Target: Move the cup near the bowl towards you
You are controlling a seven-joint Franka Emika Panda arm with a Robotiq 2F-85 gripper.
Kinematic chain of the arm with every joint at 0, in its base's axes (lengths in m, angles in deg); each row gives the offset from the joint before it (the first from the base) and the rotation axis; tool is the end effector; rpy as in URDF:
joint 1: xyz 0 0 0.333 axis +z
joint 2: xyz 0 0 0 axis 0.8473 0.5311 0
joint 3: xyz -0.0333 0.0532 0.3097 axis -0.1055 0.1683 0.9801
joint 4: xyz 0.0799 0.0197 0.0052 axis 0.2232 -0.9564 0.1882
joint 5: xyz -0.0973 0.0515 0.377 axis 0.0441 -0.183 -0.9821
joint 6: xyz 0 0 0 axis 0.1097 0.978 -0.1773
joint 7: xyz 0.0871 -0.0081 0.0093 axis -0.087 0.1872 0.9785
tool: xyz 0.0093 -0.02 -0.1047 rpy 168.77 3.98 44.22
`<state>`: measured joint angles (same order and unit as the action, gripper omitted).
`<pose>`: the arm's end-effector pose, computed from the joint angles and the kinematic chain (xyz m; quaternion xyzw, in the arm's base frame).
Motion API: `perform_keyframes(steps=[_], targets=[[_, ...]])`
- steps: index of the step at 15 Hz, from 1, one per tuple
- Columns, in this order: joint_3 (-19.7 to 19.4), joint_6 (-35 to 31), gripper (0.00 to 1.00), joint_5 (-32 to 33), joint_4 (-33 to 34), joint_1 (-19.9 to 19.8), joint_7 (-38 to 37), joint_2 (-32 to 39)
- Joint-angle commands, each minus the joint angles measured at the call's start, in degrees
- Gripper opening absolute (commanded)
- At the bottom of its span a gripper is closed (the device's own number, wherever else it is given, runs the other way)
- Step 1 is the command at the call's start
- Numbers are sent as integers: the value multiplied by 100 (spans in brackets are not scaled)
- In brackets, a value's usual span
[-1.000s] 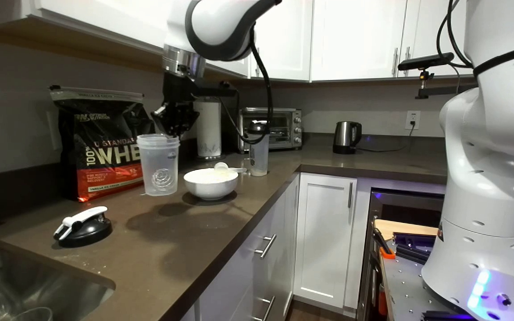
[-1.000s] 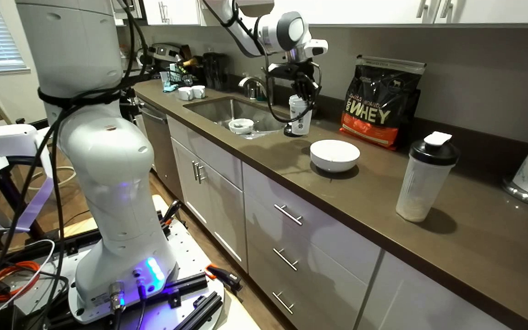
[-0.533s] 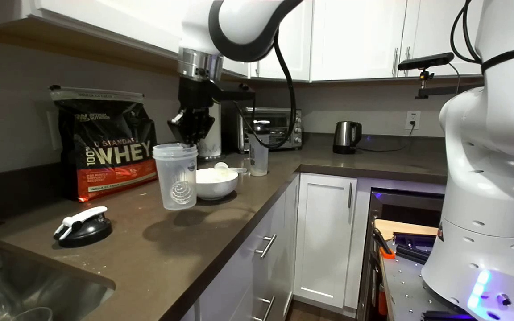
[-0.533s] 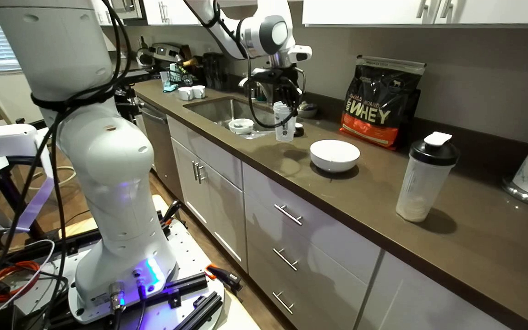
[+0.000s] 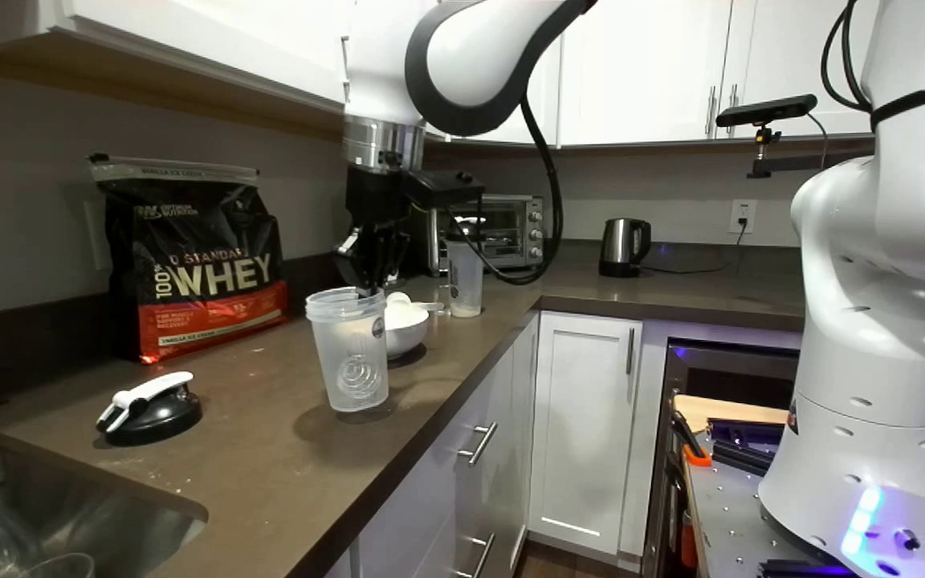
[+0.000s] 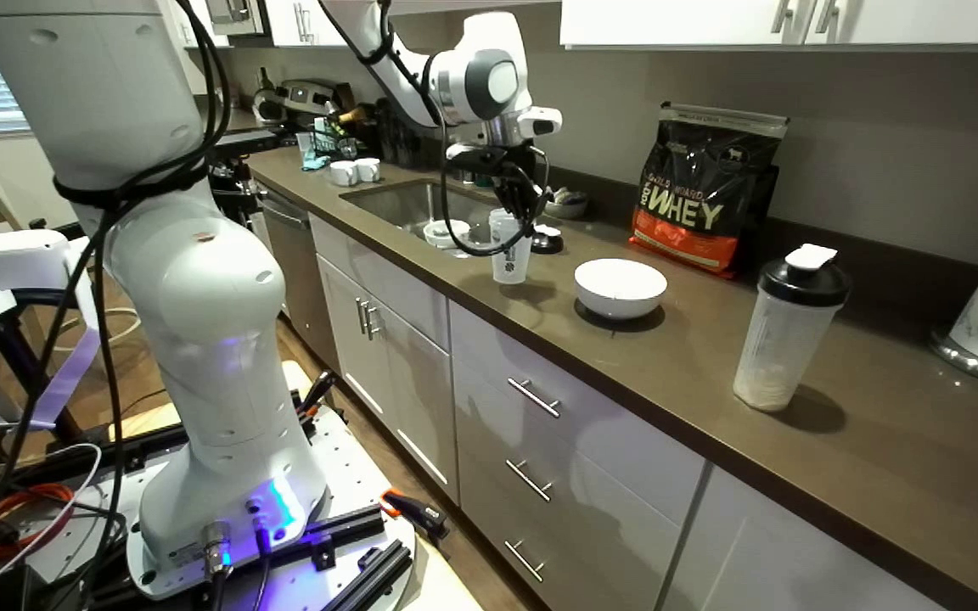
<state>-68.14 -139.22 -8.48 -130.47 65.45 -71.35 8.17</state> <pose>0.5061 0.0973 0.3762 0.9931 -0.0197 0.1089 0.0380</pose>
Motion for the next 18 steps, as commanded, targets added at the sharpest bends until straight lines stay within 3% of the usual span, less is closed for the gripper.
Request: perform_keyframes(steps=[1,5,6,7,8,16,18], targets=[[86,-214,5,-123,-271,-127,132,-137],[77,-324,5,-198,-381,-145,158,-130],[75,-337,28,-213,-394,-153,169,-135],[74,-365,30,-215,-415,-162,187,-148],[72,-365,41,-225,-420,-170,183,-158],[45,-102,92,-422,-375,-191,444,-438],[17,-42,99,-617,-350,-194,626,-545]])
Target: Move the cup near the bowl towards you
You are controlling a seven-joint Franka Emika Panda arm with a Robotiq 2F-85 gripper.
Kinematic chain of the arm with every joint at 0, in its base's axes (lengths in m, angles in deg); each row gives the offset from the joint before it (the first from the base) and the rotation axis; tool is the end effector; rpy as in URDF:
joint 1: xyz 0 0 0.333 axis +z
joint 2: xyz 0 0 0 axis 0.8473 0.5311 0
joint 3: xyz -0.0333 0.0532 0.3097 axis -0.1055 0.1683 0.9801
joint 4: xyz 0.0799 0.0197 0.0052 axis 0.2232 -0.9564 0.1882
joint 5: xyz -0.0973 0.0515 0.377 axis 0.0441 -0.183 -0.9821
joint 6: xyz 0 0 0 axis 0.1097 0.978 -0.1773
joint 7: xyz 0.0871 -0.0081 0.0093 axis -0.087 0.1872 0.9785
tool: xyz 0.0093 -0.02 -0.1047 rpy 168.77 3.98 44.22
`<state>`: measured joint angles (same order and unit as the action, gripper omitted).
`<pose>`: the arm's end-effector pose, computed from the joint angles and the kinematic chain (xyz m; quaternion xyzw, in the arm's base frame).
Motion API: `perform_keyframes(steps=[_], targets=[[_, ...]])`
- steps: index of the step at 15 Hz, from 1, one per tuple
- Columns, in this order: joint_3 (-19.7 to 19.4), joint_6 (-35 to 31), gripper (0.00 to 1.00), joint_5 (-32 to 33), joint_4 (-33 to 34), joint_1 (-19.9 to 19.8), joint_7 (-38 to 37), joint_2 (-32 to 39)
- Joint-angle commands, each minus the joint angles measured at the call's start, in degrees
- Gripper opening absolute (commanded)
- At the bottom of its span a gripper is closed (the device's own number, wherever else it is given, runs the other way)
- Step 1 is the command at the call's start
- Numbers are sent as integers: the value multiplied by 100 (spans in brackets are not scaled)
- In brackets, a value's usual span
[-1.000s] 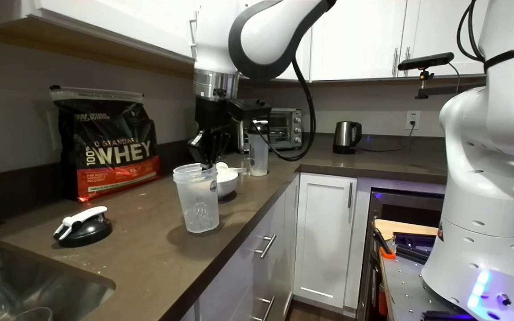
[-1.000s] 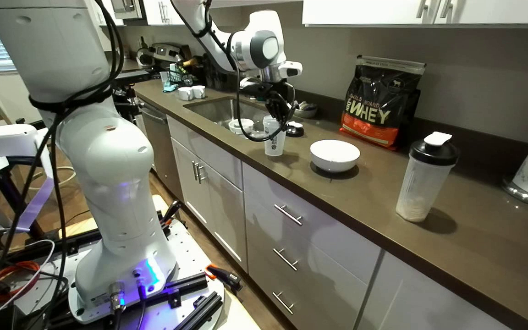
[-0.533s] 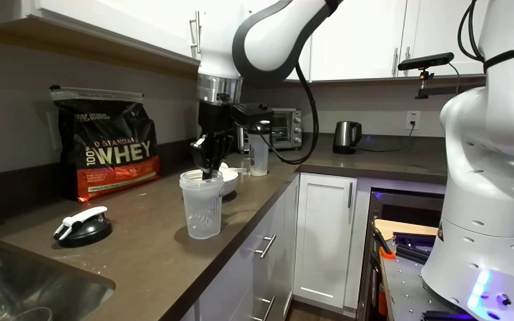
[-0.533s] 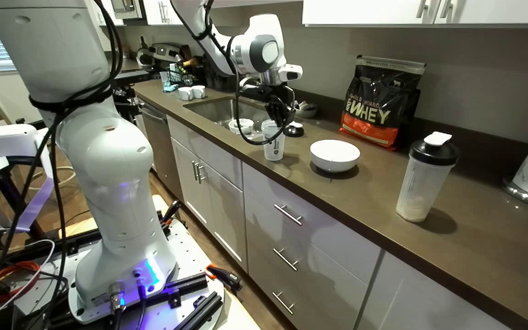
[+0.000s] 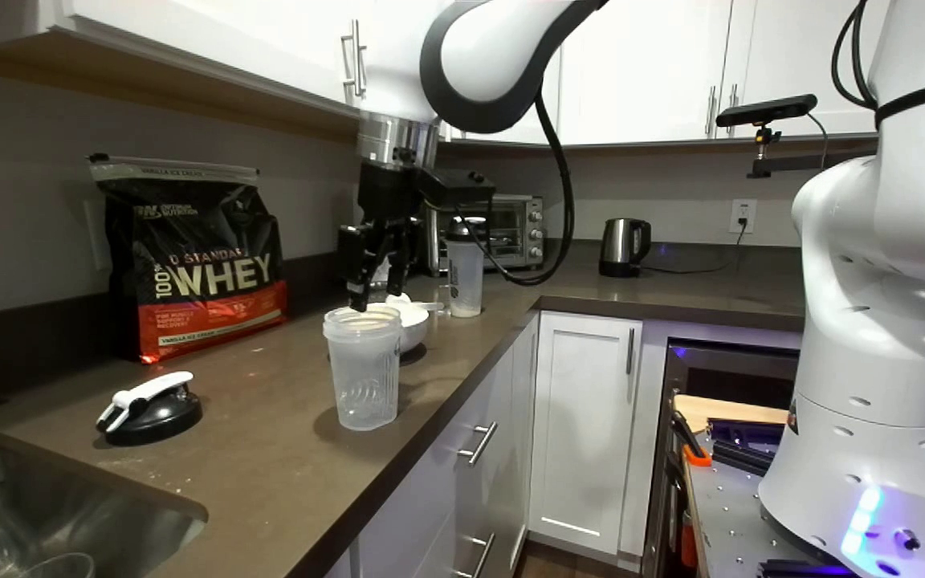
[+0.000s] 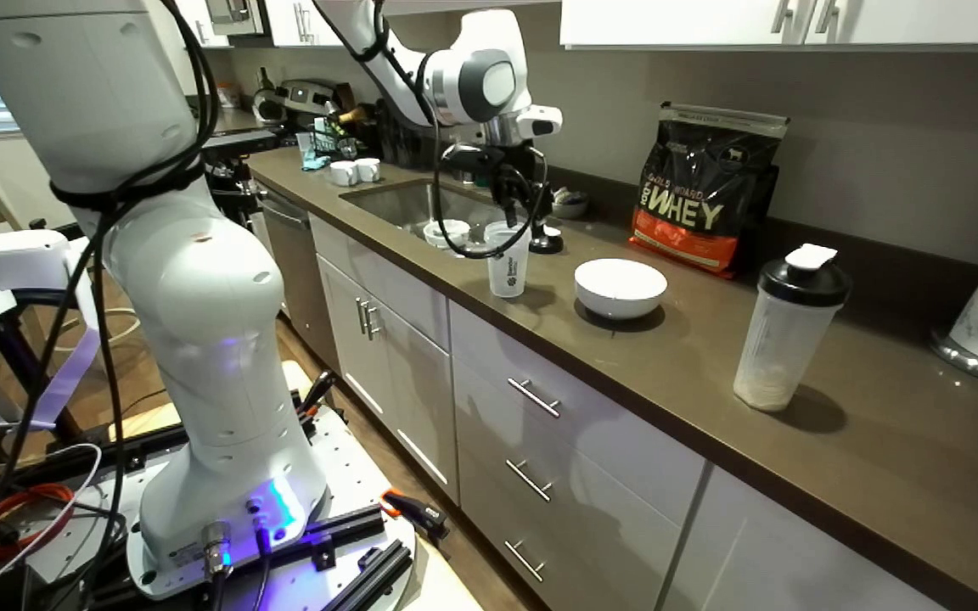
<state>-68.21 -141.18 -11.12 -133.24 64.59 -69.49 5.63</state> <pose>0.4953 0.0875 0.3806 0.9923 -0.0273 0.1187 0.0217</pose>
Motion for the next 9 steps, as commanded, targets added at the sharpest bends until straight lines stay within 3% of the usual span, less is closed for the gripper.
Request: perform_keyframes(steps=[1,9], targets=[[9,191,100,-486,-62,-104,562,-336],[-158,1054,100,-1325,88,-102,1677,-614]])
